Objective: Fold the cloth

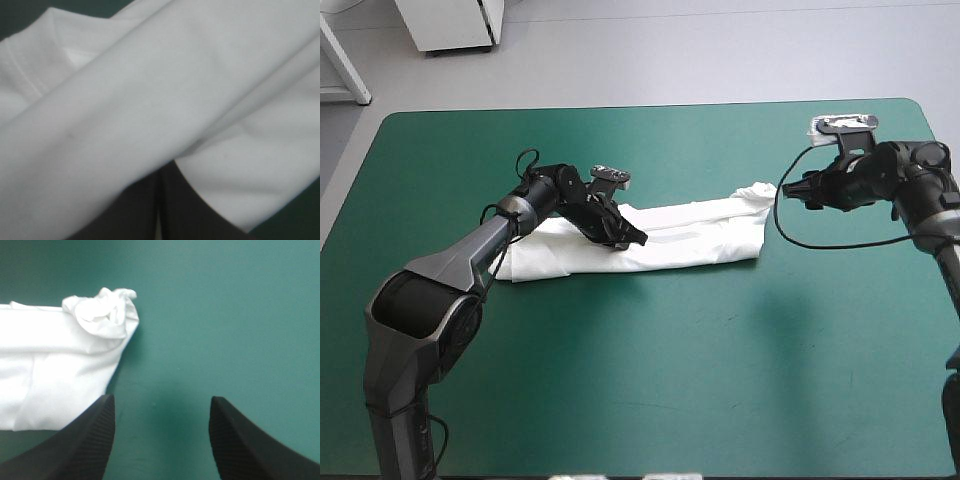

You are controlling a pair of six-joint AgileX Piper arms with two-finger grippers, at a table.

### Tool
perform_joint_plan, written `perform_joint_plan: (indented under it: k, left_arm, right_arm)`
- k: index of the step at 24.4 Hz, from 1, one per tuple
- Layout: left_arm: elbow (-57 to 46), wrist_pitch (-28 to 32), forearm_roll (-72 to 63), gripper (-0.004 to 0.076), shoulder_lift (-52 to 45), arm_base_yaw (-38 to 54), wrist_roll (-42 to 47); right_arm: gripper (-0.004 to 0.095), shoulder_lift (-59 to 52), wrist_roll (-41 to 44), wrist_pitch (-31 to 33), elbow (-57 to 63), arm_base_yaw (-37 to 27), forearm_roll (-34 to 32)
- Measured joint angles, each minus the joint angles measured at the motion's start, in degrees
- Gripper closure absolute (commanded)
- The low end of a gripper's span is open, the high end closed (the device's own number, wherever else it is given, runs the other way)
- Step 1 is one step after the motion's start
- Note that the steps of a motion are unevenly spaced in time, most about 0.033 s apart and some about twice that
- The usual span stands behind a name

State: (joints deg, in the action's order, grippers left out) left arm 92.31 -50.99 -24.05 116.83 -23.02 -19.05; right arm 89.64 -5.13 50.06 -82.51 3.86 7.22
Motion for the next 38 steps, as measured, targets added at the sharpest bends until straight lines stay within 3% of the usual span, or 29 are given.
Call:
perform_joint_plan:
  k: [8, 22, 38]
  left_arm:
    - [2.7, -0.9, 0.5, 0.0733, 1.2, 0.0, 0.0]
    - [4.2, -1.1, 0.7, 0.0733, 3.0, 0.0, 0.4]
    - [4.7, -1.9, 0.9, 0.0733, 3.3, 0.0, 0.4]
  right_arm:
    - [0.0298, 7.5, -7.0, 0.8, -2.9, -4.3, 14.2]
    - [0.0298, 19.1, -13.8, 0.9, -3.2, -5.0, 27.2]
    - [0.0332, 24.7, -14.8, 0.9, -4.1, -0.5, 29.4]
